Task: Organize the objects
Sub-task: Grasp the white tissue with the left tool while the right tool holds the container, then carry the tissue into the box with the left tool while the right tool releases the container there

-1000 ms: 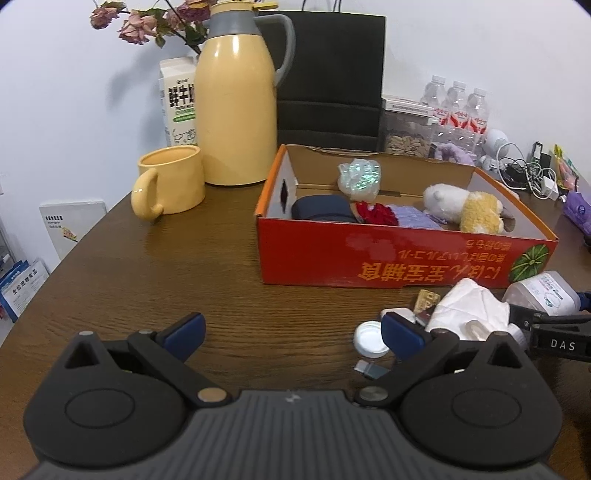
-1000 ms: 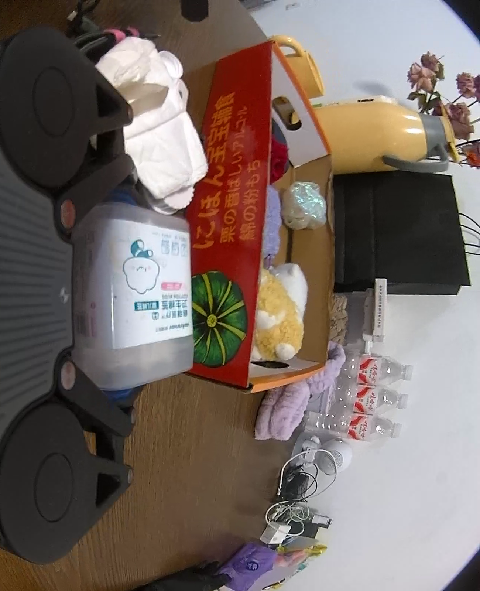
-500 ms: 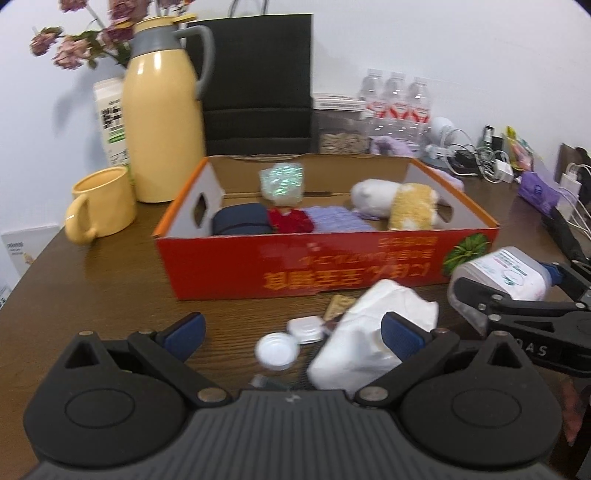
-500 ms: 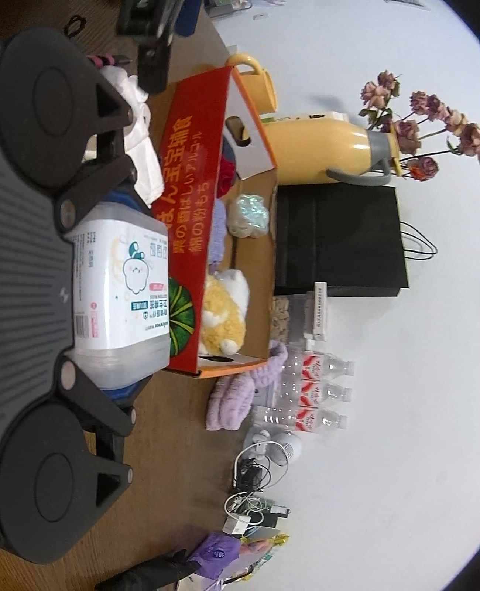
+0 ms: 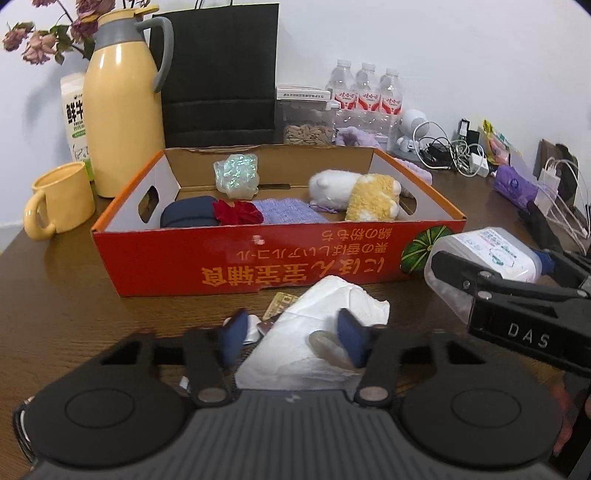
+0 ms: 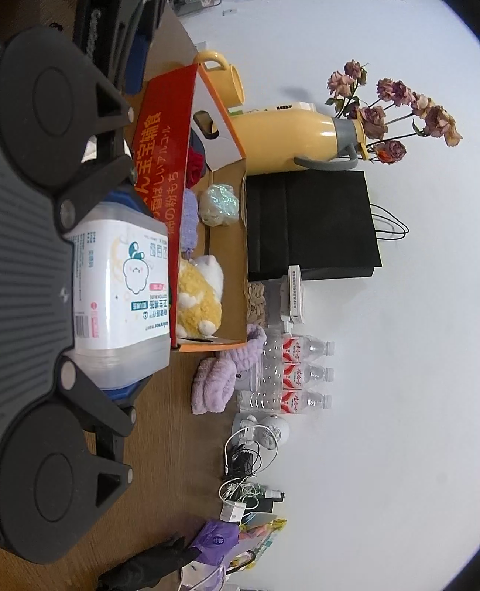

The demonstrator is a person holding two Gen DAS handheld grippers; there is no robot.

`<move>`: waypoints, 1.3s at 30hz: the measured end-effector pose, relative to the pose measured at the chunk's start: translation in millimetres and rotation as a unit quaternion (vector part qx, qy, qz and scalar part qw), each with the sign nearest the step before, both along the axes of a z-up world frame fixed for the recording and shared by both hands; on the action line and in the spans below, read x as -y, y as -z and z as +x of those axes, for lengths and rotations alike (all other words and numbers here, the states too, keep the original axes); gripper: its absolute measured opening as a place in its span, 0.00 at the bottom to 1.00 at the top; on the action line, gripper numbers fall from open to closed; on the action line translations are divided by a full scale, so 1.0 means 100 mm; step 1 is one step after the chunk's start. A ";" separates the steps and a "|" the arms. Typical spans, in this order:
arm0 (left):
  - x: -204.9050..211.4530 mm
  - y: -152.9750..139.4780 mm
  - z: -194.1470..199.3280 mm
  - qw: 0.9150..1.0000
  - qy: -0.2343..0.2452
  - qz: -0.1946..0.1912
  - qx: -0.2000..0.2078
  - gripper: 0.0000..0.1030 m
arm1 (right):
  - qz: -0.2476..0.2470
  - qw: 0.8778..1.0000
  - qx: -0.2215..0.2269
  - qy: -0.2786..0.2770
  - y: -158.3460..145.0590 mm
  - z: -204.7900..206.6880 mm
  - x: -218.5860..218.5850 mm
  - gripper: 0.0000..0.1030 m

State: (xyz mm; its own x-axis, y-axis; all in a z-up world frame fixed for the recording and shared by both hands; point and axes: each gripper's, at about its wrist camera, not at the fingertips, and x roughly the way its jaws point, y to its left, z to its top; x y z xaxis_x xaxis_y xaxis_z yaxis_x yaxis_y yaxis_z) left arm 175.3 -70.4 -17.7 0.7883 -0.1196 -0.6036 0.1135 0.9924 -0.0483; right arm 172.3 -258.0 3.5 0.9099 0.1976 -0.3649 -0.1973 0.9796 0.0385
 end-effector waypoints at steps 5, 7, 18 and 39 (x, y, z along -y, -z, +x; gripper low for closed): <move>0.02 0.01 -0.03 1.000 0.010 -0.014 0.003 0.36 | 0.003 1.000 0.001 -0.005 0.00 -0.01 0.00 0.79; 0.02 0.01 -0.04 1.000 0.016 -0.020 0.004 0.30 | 0.003 1.000 0.001 -0.006 0.00 -0.01 0.00 0.79; 0.03 0.01 -0.10 0.999 0.026 -0.038 0.000 0.06 | 0.001 1.000 0.005 -0.010 0.00 -0.04 -0.02 0.79; -0.23 -0.55 -0.12 0.994 0.008 -0.053 0.097 0.06 | 0.022 0.997 0.070 -0.030 -0.19 -0.20 -0.08 0.79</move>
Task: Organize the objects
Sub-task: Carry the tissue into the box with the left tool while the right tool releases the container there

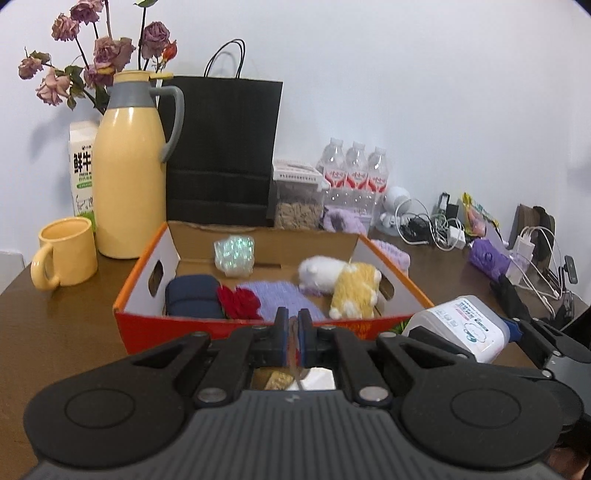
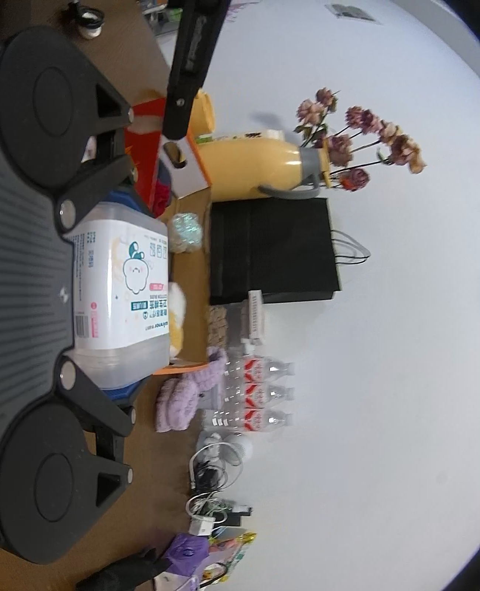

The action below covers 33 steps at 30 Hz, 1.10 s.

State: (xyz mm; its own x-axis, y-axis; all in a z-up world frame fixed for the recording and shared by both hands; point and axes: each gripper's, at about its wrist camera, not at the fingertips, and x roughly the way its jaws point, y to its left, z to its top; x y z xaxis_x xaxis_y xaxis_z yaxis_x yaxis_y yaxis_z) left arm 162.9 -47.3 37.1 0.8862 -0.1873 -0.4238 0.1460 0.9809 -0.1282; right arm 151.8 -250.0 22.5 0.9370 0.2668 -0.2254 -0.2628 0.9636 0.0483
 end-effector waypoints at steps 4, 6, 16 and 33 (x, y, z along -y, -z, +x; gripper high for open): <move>-0.03 -0.06 0.11 1.000 -0.004 -0.002 0.010 0.06 | -0.001 1.000 0.012 -0.010 -0.12 0.10 -0.09 0.79; -0.07 -0.10 0.20 1.000 -0.010 -0.007 0.016 0.06 | -0.008 1.000 0.021 -0.014 -0.17 0.19 -0.17 0.79; -0.29 -0.15 0.81 0.997 -0.050 -0.046 0.020 0.06 | -0.001 1.000 0.005 -0.022 -0.31 0.96 -0.52 0.79; -0.47 0.23 1.41 0.995 -0.077 -0.039 -0.040 0.08 | -0.029 0.998 -0.052 -0.020 0.02 1.52 -0.71 0.79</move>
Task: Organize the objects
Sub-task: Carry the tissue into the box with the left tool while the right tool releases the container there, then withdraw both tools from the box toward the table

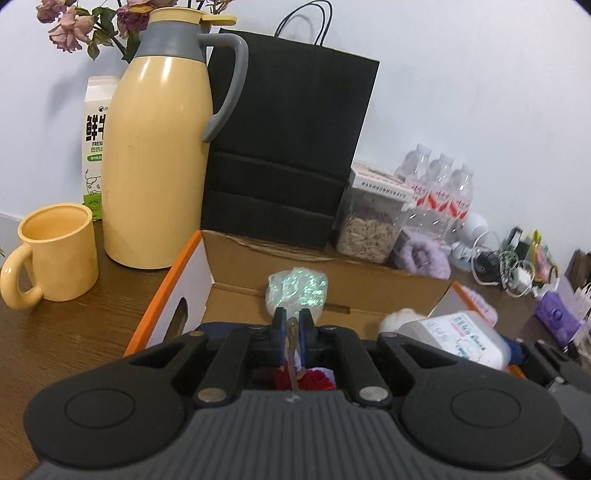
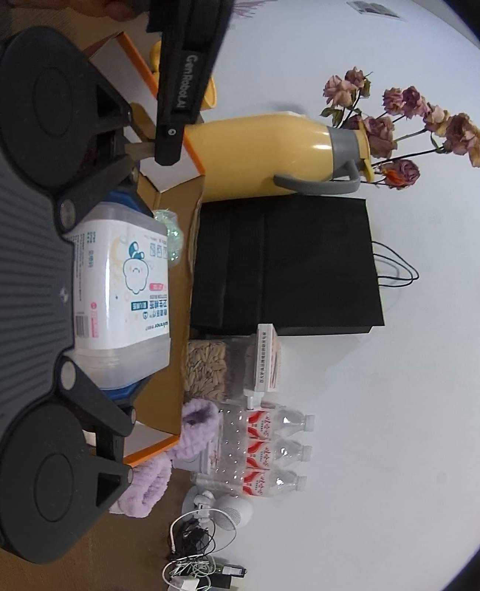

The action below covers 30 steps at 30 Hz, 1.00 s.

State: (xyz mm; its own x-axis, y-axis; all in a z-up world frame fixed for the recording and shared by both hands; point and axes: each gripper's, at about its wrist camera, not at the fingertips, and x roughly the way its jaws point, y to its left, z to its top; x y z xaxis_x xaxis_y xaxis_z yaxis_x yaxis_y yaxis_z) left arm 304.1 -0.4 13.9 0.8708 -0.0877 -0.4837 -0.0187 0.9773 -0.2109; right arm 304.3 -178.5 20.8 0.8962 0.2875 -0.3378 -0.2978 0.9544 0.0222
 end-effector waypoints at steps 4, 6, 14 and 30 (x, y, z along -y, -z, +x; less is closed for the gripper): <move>0.03 0.02 -0.02 1.000 -0.012 0.013 -0.001 0.78 | 0.003 1.000 -0.015 -0.005 0.02 0.00 0.02 0.92; 0.05 0.02 -0.06 0.999 -0.029 0.019 0.018 1.00 | 0.003 1.000 -0.015 -0.002 0.02 -0.02 0.01 1.00; 0.09 0.02 -0.03 0.999 -0.038 0.034 0.015 1.00 | 0.000 1.000 -0.012 0.001 0.00 -0.05 0.01 1.00; 0.15 -0.25 -0.37 0.997 -0.040 0.043 0.059 1.00 | 0.000 1.000 0.020 0.000 -0.28 -0.35 0.13 1.00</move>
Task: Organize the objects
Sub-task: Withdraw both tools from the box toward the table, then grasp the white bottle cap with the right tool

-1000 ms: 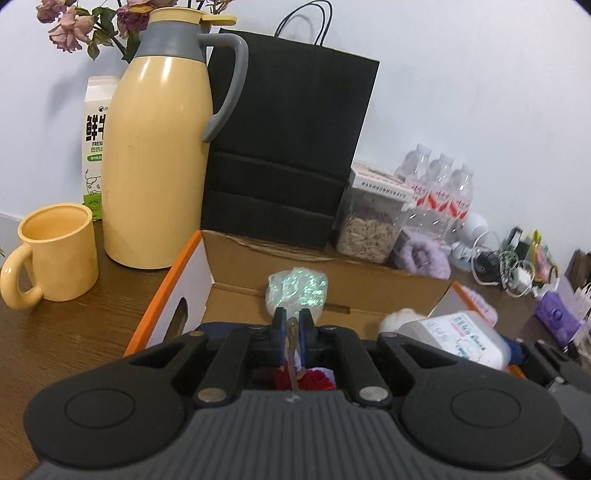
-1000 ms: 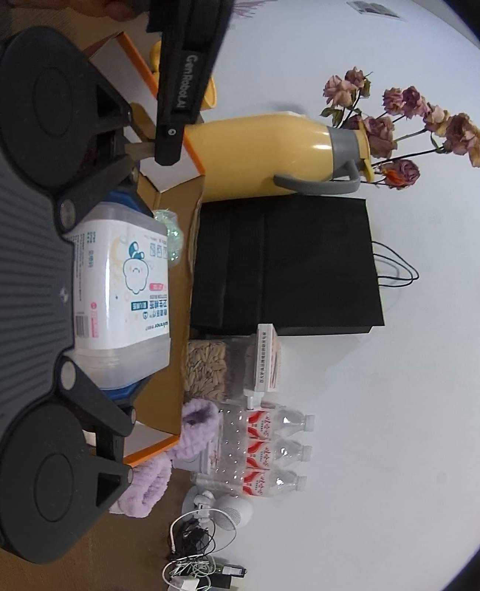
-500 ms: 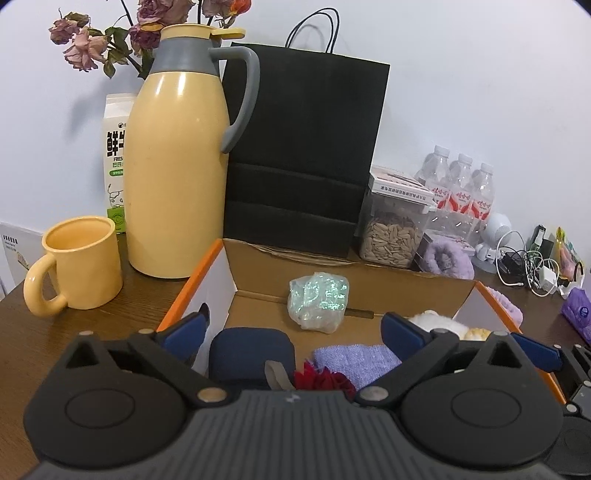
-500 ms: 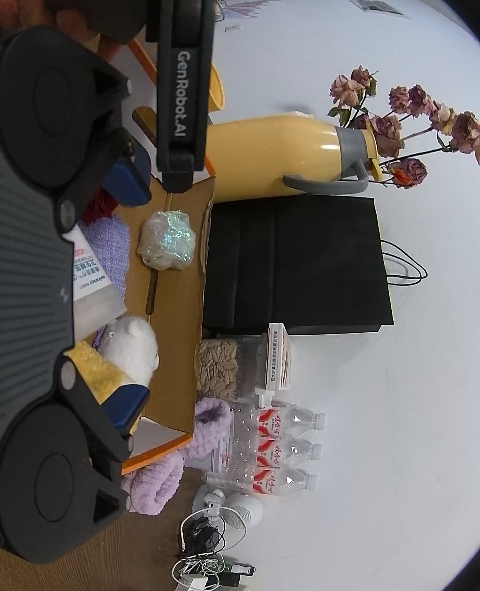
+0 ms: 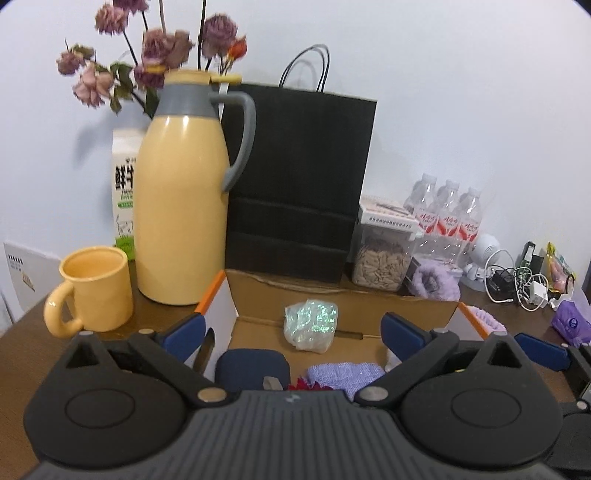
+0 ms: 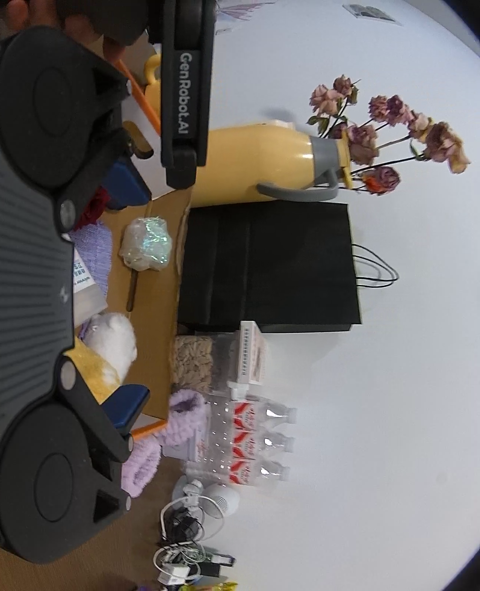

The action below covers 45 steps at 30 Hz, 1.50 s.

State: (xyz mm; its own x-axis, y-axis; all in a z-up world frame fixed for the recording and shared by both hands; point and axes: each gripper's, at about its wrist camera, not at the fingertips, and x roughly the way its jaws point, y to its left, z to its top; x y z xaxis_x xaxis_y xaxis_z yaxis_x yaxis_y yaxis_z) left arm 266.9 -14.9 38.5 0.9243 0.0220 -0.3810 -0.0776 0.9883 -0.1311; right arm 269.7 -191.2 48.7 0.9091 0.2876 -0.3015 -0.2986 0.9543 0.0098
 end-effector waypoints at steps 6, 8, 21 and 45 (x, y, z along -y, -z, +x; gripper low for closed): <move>-0.01 -0.10 -0.23 1.000 -0.002 0.010 0.008 1.00 | -0.007 1.000 0.008 -0.002 -0.10 -0.27 0.09 1.00; -0.02 -0.13 -0.32 1.000 0.000 0.014 0.012 1.00 | -0.008 1.000 0.006 -0.002 -0.11 -0.38 0.12 1.00; -0.16 -0.09 -0.88 0.999 -0.002 0.044 0.002 1.00 | -0.037 0.998 -0.041 -0.008 0.08 -0.89 0.41 1.00; -0.42 0.35 -1.23 0.996 0.002 0.046 -0.074 1.00 | -0.115 0.977 -0.154 -0.092 0.67 -0.88 0.22 0.81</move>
State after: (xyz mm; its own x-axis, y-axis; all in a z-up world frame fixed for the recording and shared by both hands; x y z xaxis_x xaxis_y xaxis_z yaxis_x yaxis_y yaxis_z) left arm 144.2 27.4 3.9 0.8583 0.0595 -0.5096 -0.0854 0.9960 -0.0275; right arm 181.9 -213.2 -18.6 0.7039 0.3303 -0.6289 -0.4821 0.8723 -0.0815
